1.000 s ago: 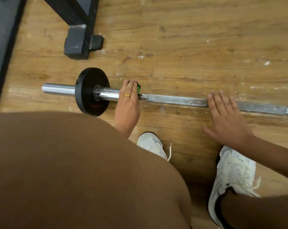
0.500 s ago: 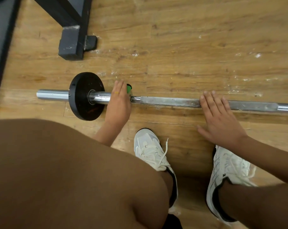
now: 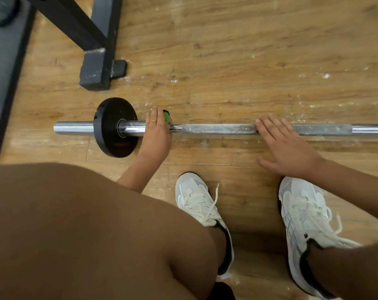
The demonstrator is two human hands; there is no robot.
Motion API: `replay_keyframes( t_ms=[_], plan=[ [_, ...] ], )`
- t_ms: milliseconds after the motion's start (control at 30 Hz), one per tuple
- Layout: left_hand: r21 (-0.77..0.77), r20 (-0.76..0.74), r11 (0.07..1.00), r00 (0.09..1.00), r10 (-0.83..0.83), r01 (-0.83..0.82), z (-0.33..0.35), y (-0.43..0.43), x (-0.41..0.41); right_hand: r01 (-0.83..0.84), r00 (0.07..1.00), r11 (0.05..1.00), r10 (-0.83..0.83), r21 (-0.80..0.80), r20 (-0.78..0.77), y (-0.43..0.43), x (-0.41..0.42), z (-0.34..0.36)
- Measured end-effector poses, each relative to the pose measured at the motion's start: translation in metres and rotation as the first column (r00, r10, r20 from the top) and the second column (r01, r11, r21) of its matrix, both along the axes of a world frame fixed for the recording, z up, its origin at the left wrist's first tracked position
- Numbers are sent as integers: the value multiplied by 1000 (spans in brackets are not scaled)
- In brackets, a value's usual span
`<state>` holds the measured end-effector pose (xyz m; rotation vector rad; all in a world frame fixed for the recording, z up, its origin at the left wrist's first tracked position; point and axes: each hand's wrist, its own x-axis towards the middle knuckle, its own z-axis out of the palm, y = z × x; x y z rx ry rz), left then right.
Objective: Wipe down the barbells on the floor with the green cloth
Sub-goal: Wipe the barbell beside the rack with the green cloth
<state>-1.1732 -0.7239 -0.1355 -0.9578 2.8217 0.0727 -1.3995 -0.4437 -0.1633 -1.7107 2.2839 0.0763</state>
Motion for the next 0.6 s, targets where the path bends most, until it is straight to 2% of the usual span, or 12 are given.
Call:
replay_keyframes(
  t_ms=[67,167,300,367,433,500,600],
  plan=[
    [53,4,995,997,78,-79,4,-1,-6,4,1000,1000,-5,5,15,-2,-4,1],
    [218,-186,961,959,213,-172,9,2,-11,22,999,1000,-22,2,31,-6,-7,0],
    [86,-356,996,934,22,9,6,19,-17,52,997,999,-52,-15,50,-10,-9,-1],
    [42,-322,994,943,-83,102,-3,32,-23,73,997,997,-72,-23,40,-12,-8,-2],
    [17,-185,989,973,-139,145,-15,38,-26,82,996,997,-81,-13,27,-14,-8,-2],
    [7,-74,992,989,-125,126,-22,33,-27,83,996,997,-83,-3,44,-17,-10,-2],
    [35,-59,999,998,-36,39,-23,30,-31,77,989,996,-81,41,126,-19,-20,3]
  ],
)
